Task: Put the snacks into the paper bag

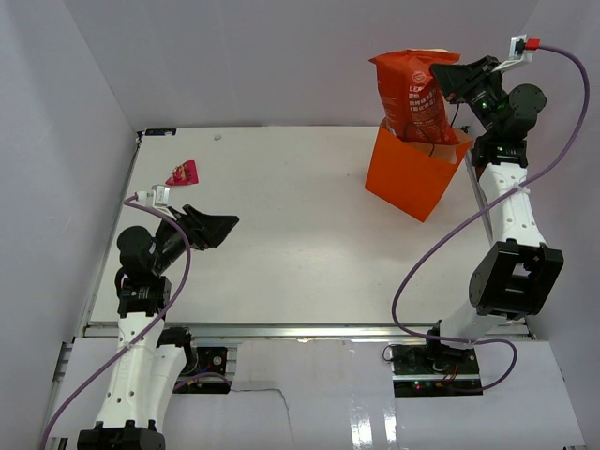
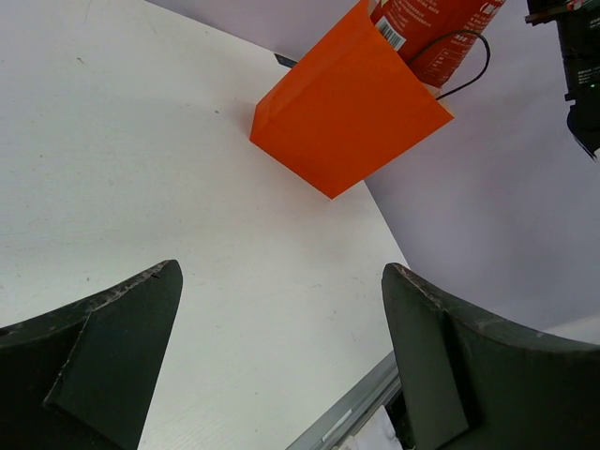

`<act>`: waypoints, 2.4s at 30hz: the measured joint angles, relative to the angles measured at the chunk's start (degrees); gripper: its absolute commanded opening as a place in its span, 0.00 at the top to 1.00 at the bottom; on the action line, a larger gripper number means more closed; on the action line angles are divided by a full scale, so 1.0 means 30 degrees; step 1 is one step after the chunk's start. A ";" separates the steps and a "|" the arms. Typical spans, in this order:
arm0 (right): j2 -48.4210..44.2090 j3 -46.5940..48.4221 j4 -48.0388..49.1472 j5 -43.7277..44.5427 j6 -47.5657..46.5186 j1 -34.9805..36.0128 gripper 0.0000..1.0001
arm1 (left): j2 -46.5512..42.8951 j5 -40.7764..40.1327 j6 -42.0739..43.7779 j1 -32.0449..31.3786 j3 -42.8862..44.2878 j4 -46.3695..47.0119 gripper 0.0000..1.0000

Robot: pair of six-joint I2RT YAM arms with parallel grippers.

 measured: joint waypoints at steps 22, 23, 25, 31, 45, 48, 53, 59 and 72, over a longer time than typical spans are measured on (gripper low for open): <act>0.0729 0.4852 -0.6601 -0.1654 -0.6120 -0.0554 0.10 | 0.5741 -0.7118 -0.3701 0.0000 0.3053 -0.3650 0.02; 0.0510 0.5508 -0.7366 -0.1450 -0.7249 -0.0554 0.08 | 0.6666 -0.7941 -0.4386 0.0000 0.3650 -0.4065 0.02; -0.0255 0.6018 -0.8670 -0.1282 -0.9005 -0.0597 0.04 | 0.8451 -0.9377 -0.5559 0.0029 0.4758 -0.4736 0.02; -0.2514 0.5428 -1.1183 -0.1938 -1.2254 -0.1399 0.03 | 1.3537 -1.1883 -0.7715 0.0146 0.7701 -0.5552 0.02; -0.3242 0.2885 -2.0414 -0.8779 -2.1944 0.0109 0.09 | 2.4064 -1.4557 -0.8969 0.3417 1.4965 -0.5996 0.02; -0.3767 0.1727 -2.1383 -0.8240 -2.3117 0.0656 0.10 | 2.7190 -1.4681 -0.7941 0.3497 1.8469 -0.6703 0.02; -0.4189 -0.0138 -2.2185 -0.7643 -2.3627 0.1005 0.11 | 3.0228 -1.4666 -0.5129 0.3519 2.2352 -0.7300 0.02; -0.4204 -0.0590 -2.2527 -0.7169 -2.3656 0.1253 0.11 | 3.2494 -1.4163 -0.1020 0.3570 2.5798 -0.7847 0.02; -0.4328 -0.1071 -2.2513 -0.7176 -2.3095 0.1457 0.12 | 3.4876 -1.2874 0.7788 0.3315 2.8115 -0.8262 0.45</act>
